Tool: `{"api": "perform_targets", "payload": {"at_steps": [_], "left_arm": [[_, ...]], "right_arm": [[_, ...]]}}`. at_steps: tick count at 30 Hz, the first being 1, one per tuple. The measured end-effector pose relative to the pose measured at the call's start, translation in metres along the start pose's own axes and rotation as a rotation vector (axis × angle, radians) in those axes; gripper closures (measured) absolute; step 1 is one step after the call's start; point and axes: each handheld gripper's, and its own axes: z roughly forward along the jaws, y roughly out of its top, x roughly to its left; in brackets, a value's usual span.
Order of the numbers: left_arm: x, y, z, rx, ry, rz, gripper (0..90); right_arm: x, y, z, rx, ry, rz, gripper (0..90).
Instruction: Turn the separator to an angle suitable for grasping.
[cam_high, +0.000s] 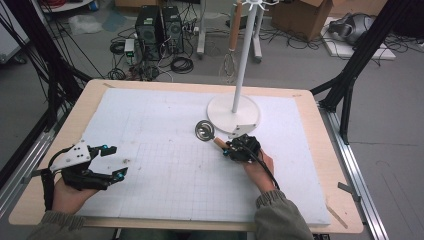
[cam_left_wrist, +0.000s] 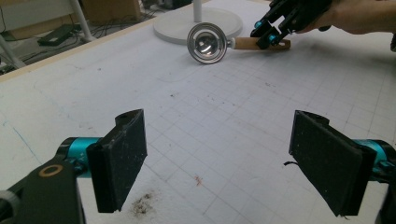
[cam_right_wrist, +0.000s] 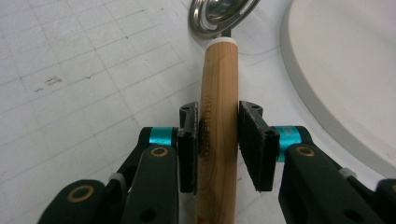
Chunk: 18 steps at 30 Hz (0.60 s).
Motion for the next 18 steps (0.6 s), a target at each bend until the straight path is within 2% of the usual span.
{"api": "perform_targets", "payload": {"at_steps": [4,9,12,18], "left_arm": [[0.0,0.0,-0.001,-0.001,0.002,-0.003,19.4],[0.0,0.0,-0.001,-0.002,0.005,-0.003,19.4],[0.0,0.0,-0.001,-0.002,0.005,-0.003,19.4],[-0.001,0.0,-0.001,-0.001,0.005,-0.003,19.4]], "right_arm": [[0.006,0.003,-0.002,0.007,-0.038,-0.054,69.5],[0.01,0.004,-0.004,-0.007,-0.042,-0.07,69.4],[0.014,0.004,-0.004,-0.005,-0.047,-0.097,69.1],[0.014,0.002,-0.001,0.003,-0.031,-0.073,68.8]]}}
